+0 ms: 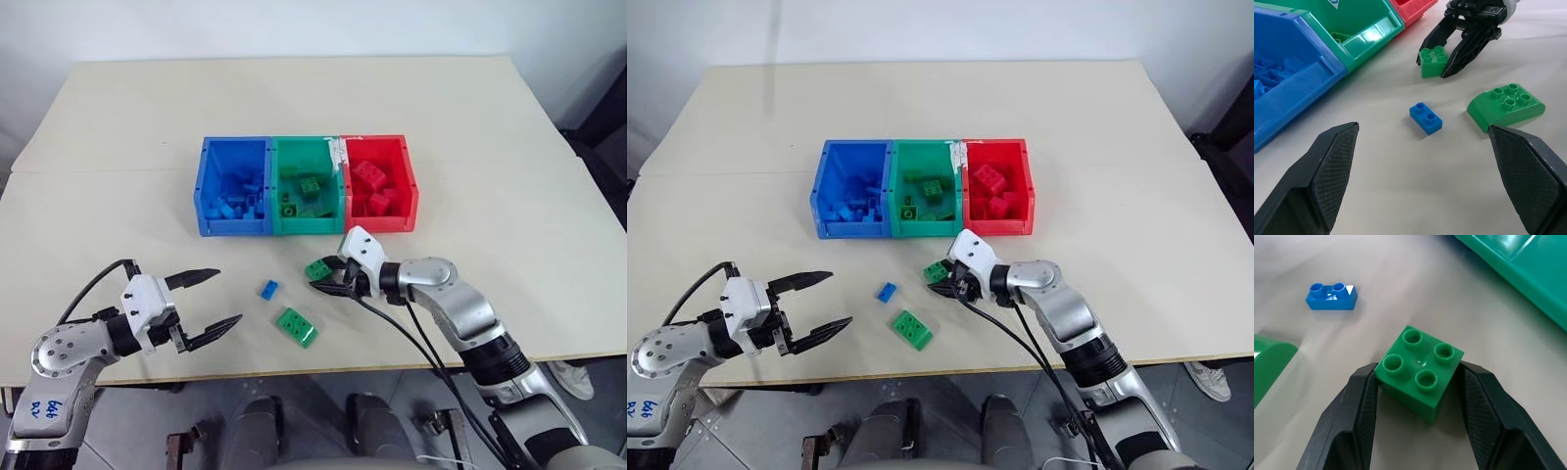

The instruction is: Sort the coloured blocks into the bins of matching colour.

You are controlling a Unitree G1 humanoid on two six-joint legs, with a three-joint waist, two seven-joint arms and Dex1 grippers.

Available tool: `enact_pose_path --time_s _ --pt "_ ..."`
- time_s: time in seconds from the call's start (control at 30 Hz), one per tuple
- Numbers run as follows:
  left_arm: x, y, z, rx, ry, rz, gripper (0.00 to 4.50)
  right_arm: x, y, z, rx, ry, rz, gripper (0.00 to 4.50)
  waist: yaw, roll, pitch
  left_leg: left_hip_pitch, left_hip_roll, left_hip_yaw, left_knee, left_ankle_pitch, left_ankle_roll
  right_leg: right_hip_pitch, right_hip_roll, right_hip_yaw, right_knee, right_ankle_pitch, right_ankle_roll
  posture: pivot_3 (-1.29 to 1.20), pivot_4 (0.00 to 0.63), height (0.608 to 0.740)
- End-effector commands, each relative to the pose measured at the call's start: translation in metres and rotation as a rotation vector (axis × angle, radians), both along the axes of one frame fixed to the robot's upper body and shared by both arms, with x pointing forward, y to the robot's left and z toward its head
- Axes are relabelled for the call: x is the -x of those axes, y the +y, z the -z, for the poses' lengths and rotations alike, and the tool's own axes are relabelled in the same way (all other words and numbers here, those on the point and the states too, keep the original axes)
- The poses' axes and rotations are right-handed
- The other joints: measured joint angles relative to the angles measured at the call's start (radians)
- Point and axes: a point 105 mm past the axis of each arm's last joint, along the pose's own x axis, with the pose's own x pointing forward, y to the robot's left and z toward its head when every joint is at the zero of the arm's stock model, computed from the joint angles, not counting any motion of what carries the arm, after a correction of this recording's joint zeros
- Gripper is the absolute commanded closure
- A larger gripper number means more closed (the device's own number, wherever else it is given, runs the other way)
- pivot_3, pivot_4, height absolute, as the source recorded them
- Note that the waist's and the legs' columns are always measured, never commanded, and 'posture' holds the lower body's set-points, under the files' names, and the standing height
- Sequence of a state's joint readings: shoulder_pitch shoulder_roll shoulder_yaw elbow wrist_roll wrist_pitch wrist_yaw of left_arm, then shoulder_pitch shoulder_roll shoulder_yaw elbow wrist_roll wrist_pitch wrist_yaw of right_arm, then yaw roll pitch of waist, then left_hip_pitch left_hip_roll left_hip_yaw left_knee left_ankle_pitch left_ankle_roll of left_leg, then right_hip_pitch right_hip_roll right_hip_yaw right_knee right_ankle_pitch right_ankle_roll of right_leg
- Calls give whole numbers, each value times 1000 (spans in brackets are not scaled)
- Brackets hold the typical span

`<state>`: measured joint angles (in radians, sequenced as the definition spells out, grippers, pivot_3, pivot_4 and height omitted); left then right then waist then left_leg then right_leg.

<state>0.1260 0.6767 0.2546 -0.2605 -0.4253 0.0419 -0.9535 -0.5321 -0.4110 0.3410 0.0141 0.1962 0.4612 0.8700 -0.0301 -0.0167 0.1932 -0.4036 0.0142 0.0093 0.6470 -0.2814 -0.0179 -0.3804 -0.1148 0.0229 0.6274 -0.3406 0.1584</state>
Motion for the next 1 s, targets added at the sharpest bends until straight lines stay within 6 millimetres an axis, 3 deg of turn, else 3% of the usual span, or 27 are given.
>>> enact_pose_path --time_s 0.03,0.1,0.27,0.37,0.47,0.5,0.67,0.8,0.93,1.0 --pt "1 -2 -4 -6 -27 9 0 0 -4 -13 -46 -32 -47 2465 0 0 0 0 0 0 0 0 0 0 0 0 0 0 0 0 150 740" --pt "1 -2 -4 -5 -30 7 0 3 -3 -30 -113 -65 -101 2465 0 0 0 0 0 0 0 0 0 0 0 0 0 0 0 0 150 740" --pt "2 -1 -8 6 -52 -6 0 -37 -5 -101 -310 -222 42 2465 -7 0 0 0 1 1 0 0 0 -1 0 0 1 0 0 0 150 740" --pt "0 -1 -11 29 -63 -28 0 -65 -8 -126 -340 -293 147 2465 -7 0 0 0 1 1 -1 1 -2 -2 0 -1 1 0 0 0 150 740" --pt "0 -1 -11 45 -63 -47 0 -79 -6 -128 -316 -302 176 2465 -7 0 0 0 1 1 -1 1 -4 -2 0 -2 1 0 -1 0 150 740" --pt "1 -1 -10 45 -62 -50 0 -80 -5 -127 -307 -307 168 1724 -6 0 0 -1 1 1 -1 2 -5 -2 0 -3 1 0 -1 0 150 740" --pt "3 -1 -9 54 -61 -69 0 -82 -3 -124 -290 -312 138 74 -7 0 0 -3 1 3 -1 2 -5 -3 -1 -4 2 0 -1 0 150 740" --pt "5 -1 -7 59 -57 -76 0 -72 -23 -123 -280 -330 75 29 -6 0 0 -3 1 4 -1 0 -5 -4 -1 -5 2 0 -1 0 150 740" --pt "4 3 -5 60 -47 -81 0 -31 -52 -115 -289 -376 -169 29 5 0 0 -3 1 4 0 -2 -3 0 -2 -12 0 0 -1 0 150 740" --pt "1 3 -4 64 -41 -72 0 -8 -79 -96 -269 -334 -251 29 5 0 0 -3 1 4 1 -3 -3 3 -3 -15 -1 0 -1 0 150 740"
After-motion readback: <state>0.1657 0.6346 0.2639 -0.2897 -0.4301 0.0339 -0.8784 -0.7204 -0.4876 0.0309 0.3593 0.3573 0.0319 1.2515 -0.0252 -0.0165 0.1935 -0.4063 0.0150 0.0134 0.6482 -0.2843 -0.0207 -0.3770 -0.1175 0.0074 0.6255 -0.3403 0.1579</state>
